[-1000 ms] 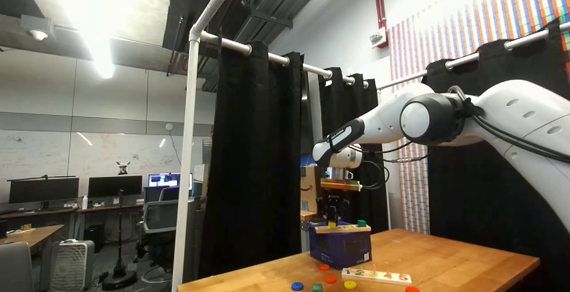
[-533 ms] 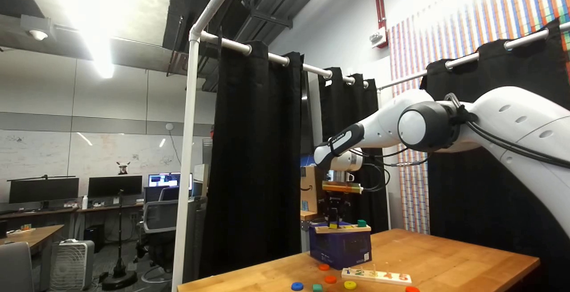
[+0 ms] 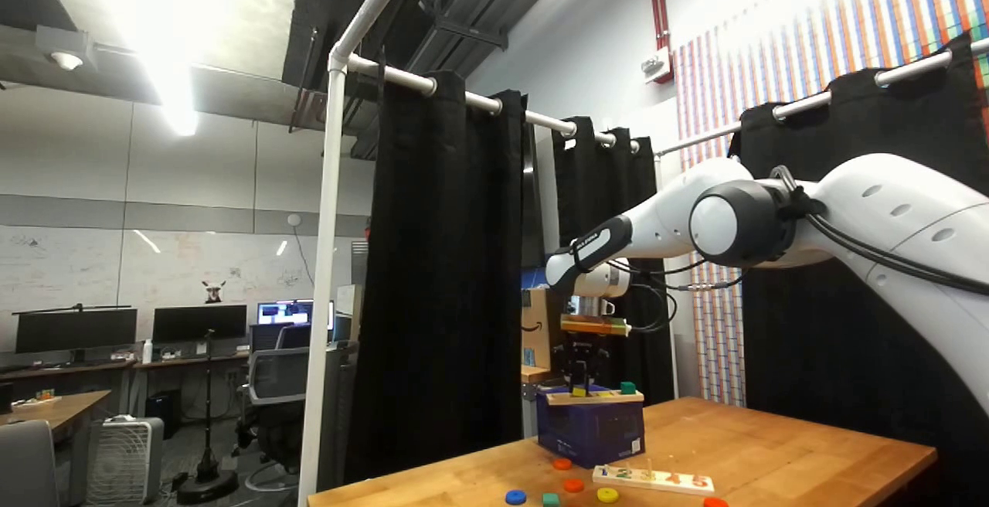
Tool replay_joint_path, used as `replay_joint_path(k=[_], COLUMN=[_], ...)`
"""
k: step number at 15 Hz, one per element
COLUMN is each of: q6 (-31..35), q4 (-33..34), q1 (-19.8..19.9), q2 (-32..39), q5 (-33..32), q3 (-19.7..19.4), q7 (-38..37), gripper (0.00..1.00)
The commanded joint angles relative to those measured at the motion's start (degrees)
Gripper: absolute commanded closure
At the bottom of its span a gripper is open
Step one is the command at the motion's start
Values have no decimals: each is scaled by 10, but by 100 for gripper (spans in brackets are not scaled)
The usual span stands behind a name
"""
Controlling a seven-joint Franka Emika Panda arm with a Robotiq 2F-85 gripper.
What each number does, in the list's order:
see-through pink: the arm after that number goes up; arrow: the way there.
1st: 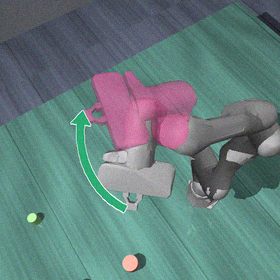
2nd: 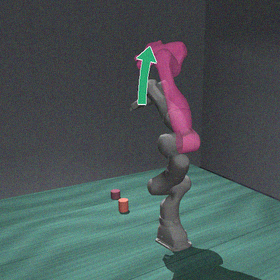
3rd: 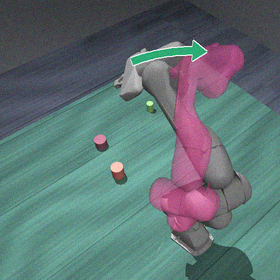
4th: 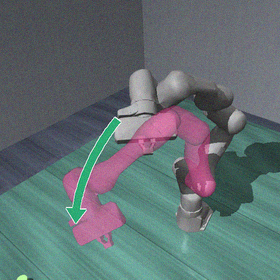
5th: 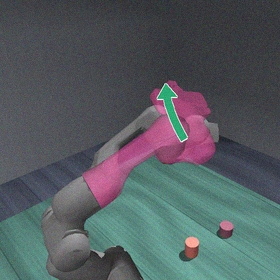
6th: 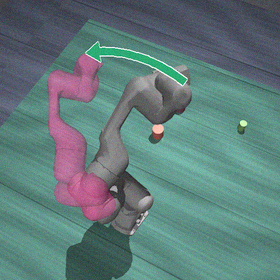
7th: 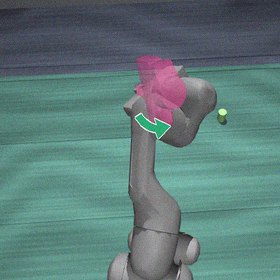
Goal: Put the yellow square on the wooden board
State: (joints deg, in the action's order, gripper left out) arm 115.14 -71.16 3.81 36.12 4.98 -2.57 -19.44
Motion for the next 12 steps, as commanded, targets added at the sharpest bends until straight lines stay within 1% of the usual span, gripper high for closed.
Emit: replay_joint_path(k=[1,5,6,7,8,11,12], q6=[-19,-24,-29,-32,-37,-44,-46], q4=[35,35,37,37,38,39,39], q1=[3,5,5,6,6,7,7], q2=[15,16,16,16,16,15,15], q5=[6,5,4,4,4,4,4], q3=[-1,-2,-2,-2,-2,-3,-3], q7=[31,46,48,49,51,54,54], gripper=[91,90,53,42,36,12,5])
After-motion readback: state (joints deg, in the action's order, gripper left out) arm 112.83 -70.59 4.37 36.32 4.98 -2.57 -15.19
